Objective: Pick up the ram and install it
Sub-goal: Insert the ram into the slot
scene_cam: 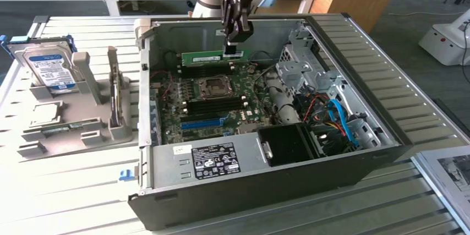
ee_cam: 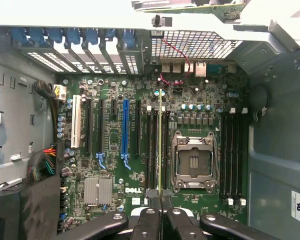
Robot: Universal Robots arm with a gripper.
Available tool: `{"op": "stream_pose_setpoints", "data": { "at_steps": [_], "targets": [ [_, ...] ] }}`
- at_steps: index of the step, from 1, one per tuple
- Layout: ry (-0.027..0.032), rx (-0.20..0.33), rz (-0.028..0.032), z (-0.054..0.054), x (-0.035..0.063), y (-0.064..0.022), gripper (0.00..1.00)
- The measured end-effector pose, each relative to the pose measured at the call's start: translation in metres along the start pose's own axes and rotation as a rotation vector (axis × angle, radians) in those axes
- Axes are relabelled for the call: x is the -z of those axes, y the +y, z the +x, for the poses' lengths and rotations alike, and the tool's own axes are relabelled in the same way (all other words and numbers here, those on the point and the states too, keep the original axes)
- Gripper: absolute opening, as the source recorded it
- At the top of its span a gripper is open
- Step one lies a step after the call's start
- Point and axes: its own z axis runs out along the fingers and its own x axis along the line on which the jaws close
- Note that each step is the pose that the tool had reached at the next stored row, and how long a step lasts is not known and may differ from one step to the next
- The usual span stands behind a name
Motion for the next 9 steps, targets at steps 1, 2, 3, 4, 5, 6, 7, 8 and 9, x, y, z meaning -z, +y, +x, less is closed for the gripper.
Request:
{"op": "stream_pose_setpoints", "data": {
  "at_steps": [1,2,3,4,5,6,7,8,9],
  "targets": [
    [0.0002,0.0,0.0011,0.0,-0.0014,-0.0001,0.12],
    [0.0002,0.0,0.0024,0.0,-0.0031,-0.0001,0.12],
    [0.0002,0.0,0.0035,0.0,-0.005,-0.0002,0.12],
    [0.0002,0.0,0.0044,0.0,-0.0068,-0.0002,0.12],
    [0.0003,0.0,0.0054,0.0,-0.0086,-0.0003,0.12],
    [0.0002,0.0,0.0063,0.0,-0.0104,-0.0004,0.12],
    [0.0002,0.0,0.0071,0.0,-0.0122,-0.0005,0.12],
    [0.0002,0.0,0.0079,0.0,-0.0139,-0.0005,0.12],
    [0.0002,0.0,0.0087,0.0,-0.0157,-0.0006,0.12]
  ]
}}
